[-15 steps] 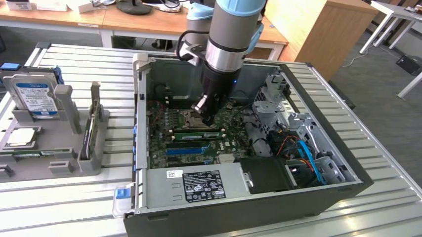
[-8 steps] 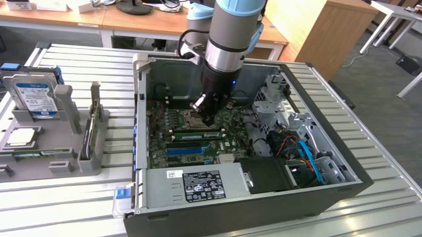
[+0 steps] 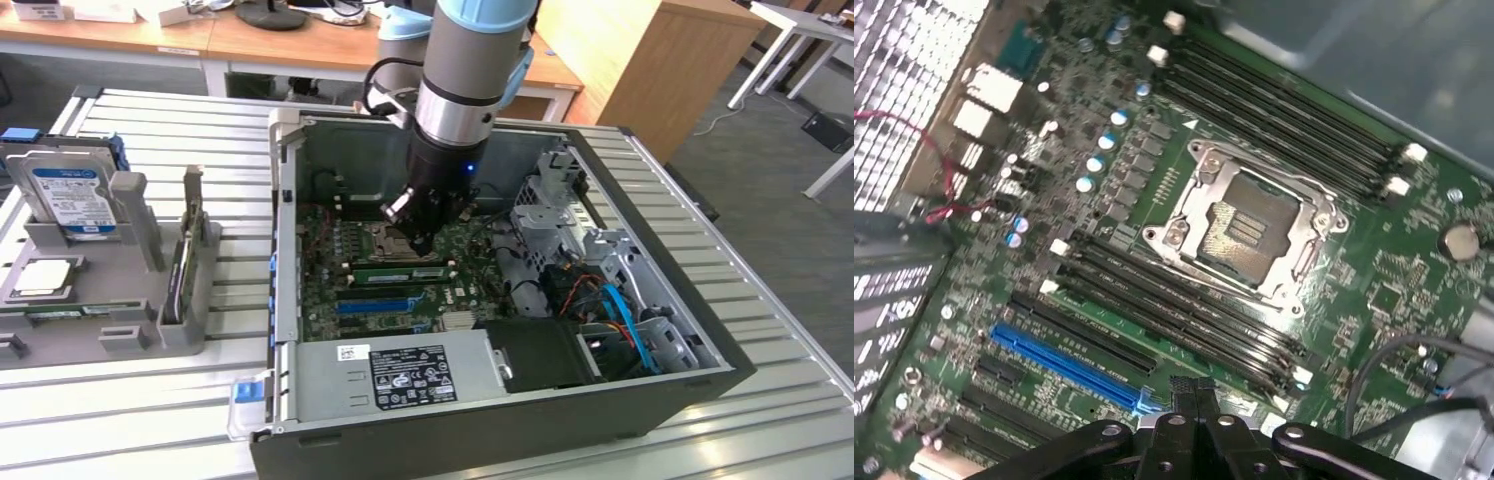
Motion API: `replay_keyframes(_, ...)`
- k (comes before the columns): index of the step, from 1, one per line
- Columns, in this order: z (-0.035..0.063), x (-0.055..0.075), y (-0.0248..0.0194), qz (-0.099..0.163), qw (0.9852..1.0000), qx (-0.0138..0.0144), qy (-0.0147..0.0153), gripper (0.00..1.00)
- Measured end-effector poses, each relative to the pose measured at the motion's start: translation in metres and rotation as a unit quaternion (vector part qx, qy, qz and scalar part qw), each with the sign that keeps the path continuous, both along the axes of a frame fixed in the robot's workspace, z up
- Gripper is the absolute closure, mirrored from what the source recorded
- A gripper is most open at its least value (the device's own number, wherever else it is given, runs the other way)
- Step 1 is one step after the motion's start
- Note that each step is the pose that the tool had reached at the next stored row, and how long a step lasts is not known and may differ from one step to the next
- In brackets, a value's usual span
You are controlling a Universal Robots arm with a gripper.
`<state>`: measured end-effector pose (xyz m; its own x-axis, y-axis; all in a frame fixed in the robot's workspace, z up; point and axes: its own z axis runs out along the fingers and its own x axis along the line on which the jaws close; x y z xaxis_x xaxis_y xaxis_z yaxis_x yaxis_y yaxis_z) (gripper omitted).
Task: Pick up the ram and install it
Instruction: 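Press down the ram until it locks into place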
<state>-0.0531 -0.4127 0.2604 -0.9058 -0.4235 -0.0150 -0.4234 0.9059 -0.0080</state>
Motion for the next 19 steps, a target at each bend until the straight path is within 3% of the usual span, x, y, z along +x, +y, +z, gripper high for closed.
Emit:
replay_keyframes(5,-0.0003,0.0,0.0,-0.039,0.9993,0.0001,0.0,0.9)
replay_keyframes(10,-0.0008,0.0,0.0,-0.077,0.997,0.0001,-0.0001,0.9)
replay_keyframes(14,-0.0012,0.0,0.0,-0.11,0.9939,0.0001,-0.0001,0.9)
replay_keyframes(19,-0.0018,0.0,0.0,-0.152,0.9884,0.0,0.0,0.9)
